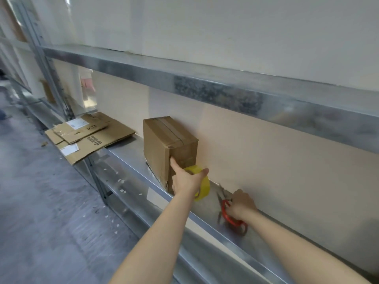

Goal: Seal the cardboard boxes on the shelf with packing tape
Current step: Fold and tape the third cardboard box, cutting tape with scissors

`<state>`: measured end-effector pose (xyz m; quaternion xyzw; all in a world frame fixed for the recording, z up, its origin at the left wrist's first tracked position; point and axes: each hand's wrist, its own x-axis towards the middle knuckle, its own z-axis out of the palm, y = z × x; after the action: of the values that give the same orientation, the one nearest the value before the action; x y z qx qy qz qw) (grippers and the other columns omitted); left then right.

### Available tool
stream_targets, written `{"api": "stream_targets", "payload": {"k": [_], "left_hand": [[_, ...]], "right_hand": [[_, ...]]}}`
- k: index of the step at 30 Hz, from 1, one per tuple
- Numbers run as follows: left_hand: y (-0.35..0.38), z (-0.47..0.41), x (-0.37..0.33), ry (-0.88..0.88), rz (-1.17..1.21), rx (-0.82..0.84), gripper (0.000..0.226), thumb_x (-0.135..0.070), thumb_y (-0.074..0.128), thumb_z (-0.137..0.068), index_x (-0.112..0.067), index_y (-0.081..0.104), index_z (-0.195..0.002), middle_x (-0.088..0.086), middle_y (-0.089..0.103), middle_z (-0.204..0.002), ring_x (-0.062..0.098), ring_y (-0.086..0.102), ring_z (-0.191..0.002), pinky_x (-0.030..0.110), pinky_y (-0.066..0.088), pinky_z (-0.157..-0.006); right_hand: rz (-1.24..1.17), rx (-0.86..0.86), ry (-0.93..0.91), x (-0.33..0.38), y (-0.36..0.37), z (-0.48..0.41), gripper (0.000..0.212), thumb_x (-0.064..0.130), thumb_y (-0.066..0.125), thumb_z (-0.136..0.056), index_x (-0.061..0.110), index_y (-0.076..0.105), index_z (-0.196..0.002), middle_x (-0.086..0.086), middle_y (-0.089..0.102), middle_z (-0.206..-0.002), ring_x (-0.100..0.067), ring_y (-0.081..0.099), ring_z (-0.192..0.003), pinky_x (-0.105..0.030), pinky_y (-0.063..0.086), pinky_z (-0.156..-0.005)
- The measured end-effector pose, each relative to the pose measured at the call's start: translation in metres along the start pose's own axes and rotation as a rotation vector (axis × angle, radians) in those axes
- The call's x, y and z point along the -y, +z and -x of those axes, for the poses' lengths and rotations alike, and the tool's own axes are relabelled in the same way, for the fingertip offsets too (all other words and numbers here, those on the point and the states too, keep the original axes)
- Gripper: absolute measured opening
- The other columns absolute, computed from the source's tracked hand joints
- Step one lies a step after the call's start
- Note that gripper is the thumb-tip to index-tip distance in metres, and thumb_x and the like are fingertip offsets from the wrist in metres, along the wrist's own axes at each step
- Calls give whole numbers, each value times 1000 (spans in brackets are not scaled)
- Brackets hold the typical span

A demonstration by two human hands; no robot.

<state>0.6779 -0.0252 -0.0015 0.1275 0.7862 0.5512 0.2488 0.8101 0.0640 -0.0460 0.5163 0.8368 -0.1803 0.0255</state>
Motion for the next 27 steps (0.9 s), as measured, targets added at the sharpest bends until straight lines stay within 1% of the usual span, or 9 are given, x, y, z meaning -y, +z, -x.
{"api": "stream_targets", "payload": {"k": [3, 6, 9, 11, 14, 17, 19, 22, 27], "left_hand": [[-4, 3, 2, 35, -31, -19, 115, -46, 82, -67, -36, 2, -150, 13, 49, -136, 38, 46, -125, 45, 37, -105], [-11, 4, 3, 60, -60, -54, 91, -45, 80, -71, -34, 21, -140, 12, 44, -131, 38, 49, -117, 46, 41, -102], [-13, 5, 6, 82, -128, -53, 64, -46, 75, -76, -34, 36, -125, 5, 40, -118, 38, 51, -111, 47, 43, -99], [-12, 4, 8, 111, -126, -60, 56, -47, 73, -77, -35, 40, -121, 1, 40, -116, 35, 51, -109, 48, 43, -99], [-9, 2, 8, 152, -101, -75, 60, -46, 76, -76, -33, 40, -122, -1, 45, -124, 28, 51, -111, 46, 45, -98], [-6, 1, 10, 179, -89, -77, 67, -48, 79, -72, -30, 42, -124, -5, 49, -127, 22, 52, -113, 45, 45, -99], [-4, 1, 14, 180, -67, -74, 67, -46, 80, -71, -28, 44, -124, -6, 51, -127, 20, 52, -113, 44, 46, -98], [-2, 0, 18, 186, -44, -74, 64, -42, 79, -73, -27, 45, -124, -6, 54, -125, 19, 54, -112, 42, 47, -96], [-4, -4, 20, 213, -34, -45, 63, -34, 78, -75, -26, 44, -128, -6, 56, -124, 20, 56, -110, 43, 47, -95]], "right_hand": [[-106, -86, -19, -2, -30, 0, 42, 32, 58, -91, 3, 49, -119, -16, 49, -125, -30, 53, -116, -29, 44, -87], [-243, -202, -35, -3, -63, 3, 47, 27, 71, -83, 2, 48, -116, -15, 47, -121, -28, 55, -99, -28, 44, -78], [-227, -257, -142, 6, -97, 15, 57, 42, 76, -76, 7, 45, -109, -9, 52, -109, -20, 49, -88, -28, 38, -69], [-195, -205, -184, 20, -114, 29, 61, 52, 73, -75, 12, 41, -108, -1, 51, -99, -19, 53, -89, -29, 40, -64], [-59, -129, -217, 41, -123, 39, 62, 57, 64, -76, 13, 39, -111, -1, 52, -103, -22, 56, -94, -29, 39, -63], [66, -54, -212, 58, -123, 41, 68, 58, 57, -76, 9, 39, -120, -8, 53, -113, -27, 54, -105, -30, 41, -72], [77, -3, -183, 69, -121, 39, 72, 56, 56, -74, 7, 37, -123, -10, 52, -115, -30, 53, -109, -31, 41, -76], [62, 47, -172, 88, -117, 35, 77, 57, 60, -71, 6, 38, -123, -10, 53, -113, -30, 54, -110, -30, 40, -75], [84, 64, -175, 113, -116, 31, 64, 50, 60, -71, 6, 44, -115, -9, 56, -105, -29, 58, -106, -28, 41, -71]]}}
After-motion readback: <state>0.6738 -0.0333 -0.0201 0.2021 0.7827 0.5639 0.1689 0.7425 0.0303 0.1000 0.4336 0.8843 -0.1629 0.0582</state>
